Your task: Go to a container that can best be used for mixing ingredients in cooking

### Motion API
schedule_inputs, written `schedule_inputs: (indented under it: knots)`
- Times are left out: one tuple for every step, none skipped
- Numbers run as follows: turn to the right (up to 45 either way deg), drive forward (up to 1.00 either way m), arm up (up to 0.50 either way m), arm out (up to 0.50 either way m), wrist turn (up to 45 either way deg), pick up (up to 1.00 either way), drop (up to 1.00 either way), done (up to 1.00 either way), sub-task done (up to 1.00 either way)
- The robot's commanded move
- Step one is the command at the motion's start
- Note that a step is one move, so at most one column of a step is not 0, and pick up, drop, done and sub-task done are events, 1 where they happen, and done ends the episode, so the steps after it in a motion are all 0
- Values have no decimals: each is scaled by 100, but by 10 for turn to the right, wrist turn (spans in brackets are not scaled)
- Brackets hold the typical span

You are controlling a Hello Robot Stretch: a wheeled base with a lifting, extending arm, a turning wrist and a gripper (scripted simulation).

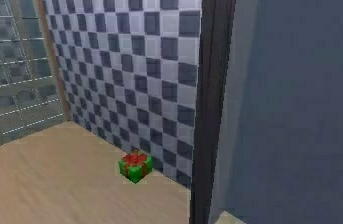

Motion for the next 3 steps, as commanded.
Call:
schedule_inputs:
  knots:
    - [0,50,0,0,0,0,0,0,0]
    - [-450,0,0,0,0,0,0,0,0]
    - [-30,0,0,0,0,0,0,0,0]
